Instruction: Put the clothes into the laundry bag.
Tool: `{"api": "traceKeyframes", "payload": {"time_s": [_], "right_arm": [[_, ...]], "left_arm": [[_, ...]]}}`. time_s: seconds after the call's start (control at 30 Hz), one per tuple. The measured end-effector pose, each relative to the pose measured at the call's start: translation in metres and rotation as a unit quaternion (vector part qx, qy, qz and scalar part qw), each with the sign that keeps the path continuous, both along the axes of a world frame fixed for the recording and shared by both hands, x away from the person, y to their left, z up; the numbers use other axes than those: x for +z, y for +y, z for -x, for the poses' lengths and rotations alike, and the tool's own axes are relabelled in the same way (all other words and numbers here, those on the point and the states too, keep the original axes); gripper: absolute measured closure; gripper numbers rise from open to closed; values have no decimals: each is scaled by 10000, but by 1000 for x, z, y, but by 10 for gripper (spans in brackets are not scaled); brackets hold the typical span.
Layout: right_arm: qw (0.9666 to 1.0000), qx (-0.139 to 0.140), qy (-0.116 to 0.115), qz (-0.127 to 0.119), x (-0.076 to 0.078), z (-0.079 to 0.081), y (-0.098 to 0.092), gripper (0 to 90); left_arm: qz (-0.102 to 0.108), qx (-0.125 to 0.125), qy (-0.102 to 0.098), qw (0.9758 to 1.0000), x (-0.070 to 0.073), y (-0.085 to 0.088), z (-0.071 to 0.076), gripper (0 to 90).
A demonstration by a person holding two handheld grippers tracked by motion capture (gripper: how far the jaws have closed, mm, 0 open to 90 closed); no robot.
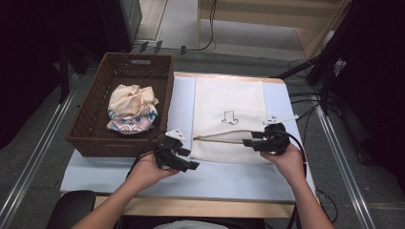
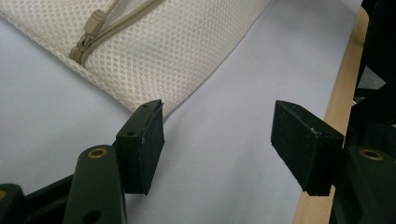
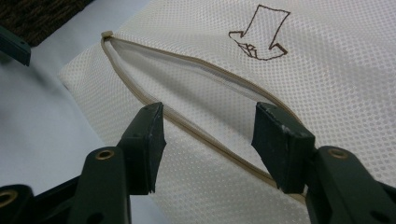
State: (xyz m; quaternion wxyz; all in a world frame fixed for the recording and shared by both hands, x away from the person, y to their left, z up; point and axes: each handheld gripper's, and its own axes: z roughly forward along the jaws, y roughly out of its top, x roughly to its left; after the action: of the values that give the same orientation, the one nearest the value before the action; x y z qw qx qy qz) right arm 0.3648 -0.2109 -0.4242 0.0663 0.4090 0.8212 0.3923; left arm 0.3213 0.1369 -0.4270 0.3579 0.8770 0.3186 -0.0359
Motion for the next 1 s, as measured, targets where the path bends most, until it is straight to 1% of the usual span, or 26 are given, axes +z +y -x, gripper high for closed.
{"api": "traceKeyframes", "payload": {"time_s": [0.1, 0.3, 0.4, 0.77, 1.0], "right_arm": [[10000, 2, 19, 42, -1, 0, 1, 438], [9999, 48, 24, 95, -2, 0, 1, 426], [9999, 51, 26, 127, -3, 0, 2, 424], [9998, 67, 21, 170, -3, 0, 3, 420], [9998, 102, 22, 175, -4, 0, 4, 420]], "left_arm": [[44, 18, 29, 10000, 0, 0, 0, 357], [6, -4, 33, 10000, 0, 1, 0, 357], [-45, -15, 33, 10000, -1, 1, -1, 358], [-42, -13, 12, 10000, -2, 0, -1, 359], [-97, -64, 60, 9999, 0, 0, -1, 359]]}}
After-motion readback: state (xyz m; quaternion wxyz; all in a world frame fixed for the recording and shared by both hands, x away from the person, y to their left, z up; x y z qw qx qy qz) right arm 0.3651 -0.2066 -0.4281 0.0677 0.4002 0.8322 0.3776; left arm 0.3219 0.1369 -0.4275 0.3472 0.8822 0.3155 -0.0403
